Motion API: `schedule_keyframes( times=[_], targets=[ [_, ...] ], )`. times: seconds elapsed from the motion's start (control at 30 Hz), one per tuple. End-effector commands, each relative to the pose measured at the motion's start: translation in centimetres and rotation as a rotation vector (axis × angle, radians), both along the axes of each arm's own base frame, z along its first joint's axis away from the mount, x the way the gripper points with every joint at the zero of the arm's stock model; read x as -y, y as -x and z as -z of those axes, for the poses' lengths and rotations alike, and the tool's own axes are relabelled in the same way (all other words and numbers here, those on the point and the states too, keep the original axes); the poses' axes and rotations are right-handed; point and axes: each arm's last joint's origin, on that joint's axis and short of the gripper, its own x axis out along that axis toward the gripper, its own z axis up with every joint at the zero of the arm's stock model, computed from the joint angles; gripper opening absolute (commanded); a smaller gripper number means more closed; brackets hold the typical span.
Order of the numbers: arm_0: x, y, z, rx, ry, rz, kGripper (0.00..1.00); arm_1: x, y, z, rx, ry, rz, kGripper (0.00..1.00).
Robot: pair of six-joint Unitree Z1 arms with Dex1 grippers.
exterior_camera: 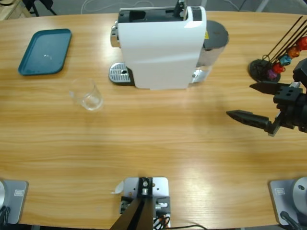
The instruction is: Pour coffee
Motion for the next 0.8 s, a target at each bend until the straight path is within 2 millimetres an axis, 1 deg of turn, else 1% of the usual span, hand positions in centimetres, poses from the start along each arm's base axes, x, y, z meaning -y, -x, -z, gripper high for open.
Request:
schedule_keyframes(
  times=[0.03,0.1,0.13,0.2,0.27,0.33,0.4,0.43,0.5,0.57,0.67,0.7,0.73,0.77,0.8],
  targets=[
    [-4.1,6.1,-3.0,0.162,-0.336,-0.247,0.781,-0.1,-0.4,0.5,-0.021,0.008,0.005,1.0],
    [-5.1,8.2,-3.4,0.226,-0.543,-0.309,0.79,-0.1,-0.4,0.4,-0.02,0.007,0.003,1.0],
    [-5.6,9.0,-3.4,0.253,-0.619,-0.33,0.794,-0.1,-0.4,0.4,-0.02,0.007,0.002,1.0],
    [-6.5,10.5,-3.3,0.302,-0.742,-0.363,0.836,-0.1,-0.4,0.4,-0.019,0.008,0.003,1.0],
    [-7.2,11.7,-3.0,0.346,-0.858,-0.379,0.855,-0.3,-0.6,0.6,-0.027,0.017,0.007,1.0],
    [-7.9,12.4,-2.6,0.376,-0.958,-0.396,0.873,-0.4,-0.9,0.6,-0.032,0.026,0.015,1.0],
    [-8.6,13.4,-2.5,0.408,-0.998,-0.4,0.943,-0.3,-0.8,0.1,-0.024,0.019,0.017,1.0],
    [-9.0,13.9,-2.3,0.421,-1.006,-0.404,0.947,-0.1,-0.5,-0.3,-0.017,0.014,0.021,1.0],
    [-9.6,14.7,-1.8,0.438,-1.034,-0.393,0.972,0.6,0.5,-1.5,-0.019,0.01,0.032,1.0],
    [-9.9,15.2,-1.3,0.434,-1.046,-0.383,0.996,1.0,1.1,-3.7,0.002,-0.008,0.034,1.0],
    [-10.1,15.7,-1.0,0.44,-1.032,-0.37,0.996,0.6,0.5,-7.9,0.06,-0.014,0.018,0.993],
    [-10.0,15.6,-1.1,0.447,-1.033,-0.366,0.996,0.4,0.1,-9.1,0.077,-0.013,0.011,0.97],
    [-9.8,15.4,-1.1,0.451,-1.035,-0.356,0.996,0.1,-0.4,-10.0,0.082,-0.001,0.011,0.974],
    [-9.6,15.1,-1.0,0.452,-1.036,-0.349,0.996,-0.3,-1.1,-10.8,0.078,0.017,0.015,0.999],
    [-9.4,14.7,-0.9,0.451,-1.038,-0.348,0.996,-0.8,-1.8,-11.3,0.054,0.04,0.016,1.0]
  ],
)
